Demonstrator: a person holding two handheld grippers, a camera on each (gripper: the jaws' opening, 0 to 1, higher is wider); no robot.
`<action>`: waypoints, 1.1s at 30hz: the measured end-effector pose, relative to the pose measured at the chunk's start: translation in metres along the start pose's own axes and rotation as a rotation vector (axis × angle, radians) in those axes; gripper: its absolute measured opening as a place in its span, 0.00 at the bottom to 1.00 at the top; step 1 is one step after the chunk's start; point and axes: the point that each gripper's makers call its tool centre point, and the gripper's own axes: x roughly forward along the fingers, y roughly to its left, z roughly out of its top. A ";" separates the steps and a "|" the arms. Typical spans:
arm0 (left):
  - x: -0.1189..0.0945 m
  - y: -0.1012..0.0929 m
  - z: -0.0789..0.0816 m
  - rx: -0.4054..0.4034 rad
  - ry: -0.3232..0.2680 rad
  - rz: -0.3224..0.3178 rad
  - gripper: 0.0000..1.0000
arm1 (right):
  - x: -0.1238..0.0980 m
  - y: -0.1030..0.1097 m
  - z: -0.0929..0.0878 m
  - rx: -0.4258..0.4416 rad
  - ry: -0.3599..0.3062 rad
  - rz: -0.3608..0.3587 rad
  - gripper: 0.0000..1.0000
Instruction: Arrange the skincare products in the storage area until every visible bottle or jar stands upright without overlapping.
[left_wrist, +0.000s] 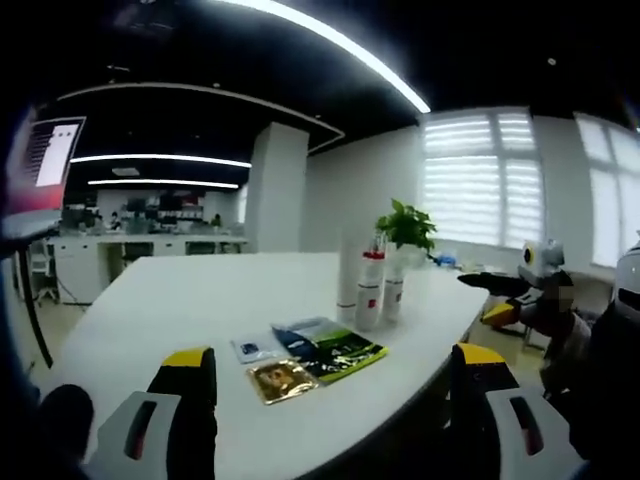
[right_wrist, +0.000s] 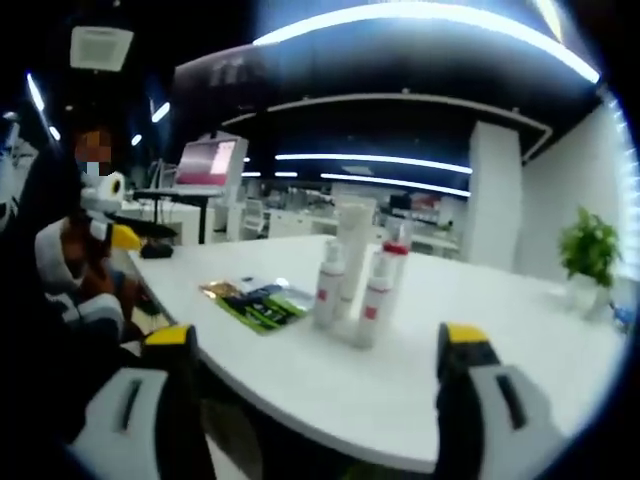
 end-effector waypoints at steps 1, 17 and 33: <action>0.000 0.000 0.000 0.004 0.002 0.001 0.99 | 0.000 0.000 0.000 -0.001 0.003 0.001 1.00; -0.004 0.005 -0.003 0.007 0.019 0.031 0.99 | -0.005 -0.002 0.002 -0.019 0.011 -0.015 1.00; -0.007 -0.003 -0.005 -0.008 0.053 0.041 0.99 | -0.017 -0.014 -0.009 -0.042 0.049 -0.054 1.00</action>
